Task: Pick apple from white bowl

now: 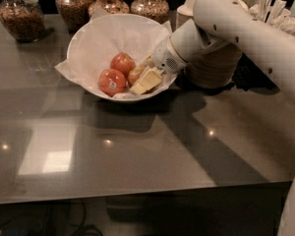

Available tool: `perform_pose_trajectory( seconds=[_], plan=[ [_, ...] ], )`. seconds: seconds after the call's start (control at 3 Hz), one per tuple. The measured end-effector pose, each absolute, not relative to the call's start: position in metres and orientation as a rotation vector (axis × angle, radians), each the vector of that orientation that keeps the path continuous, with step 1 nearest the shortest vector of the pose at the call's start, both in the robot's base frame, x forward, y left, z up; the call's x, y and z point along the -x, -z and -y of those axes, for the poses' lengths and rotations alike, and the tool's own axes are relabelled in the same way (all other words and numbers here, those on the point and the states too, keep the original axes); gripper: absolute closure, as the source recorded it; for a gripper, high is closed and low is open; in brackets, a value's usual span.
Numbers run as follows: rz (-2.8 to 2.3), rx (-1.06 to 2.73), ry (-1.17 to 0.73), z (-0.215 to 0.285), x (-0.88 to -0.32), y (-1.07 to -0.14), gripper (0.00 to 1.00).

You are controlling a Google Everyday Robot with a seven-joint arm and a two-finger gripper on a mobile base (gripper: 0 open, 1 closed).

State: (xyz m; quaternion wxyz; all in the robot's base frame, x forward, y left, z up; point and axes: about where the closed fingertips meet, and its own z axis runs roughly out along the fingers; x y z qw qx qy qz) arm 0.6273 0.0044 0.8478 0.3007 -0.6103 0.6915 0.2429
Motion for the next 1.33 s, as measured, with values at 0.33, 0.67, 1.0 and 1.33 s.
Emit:
perform_pose_trajectory(
  seconds=[0.33,0.67,1.0,1.33],
  plan=[
    [-1.758,1.607,-0.741,-0.002,-0.628,-0.854,1.0],
    [-1.607,1.629,-0.837,0.002,-0.629,-0.884,1.0],
    [-1.469,1.693,-0.906,0.007,-0.629,-0.91,1.0],
    [-1.372,1.739,-0.931,0.015,-0.622,-0.94,1.0]
  ],
)
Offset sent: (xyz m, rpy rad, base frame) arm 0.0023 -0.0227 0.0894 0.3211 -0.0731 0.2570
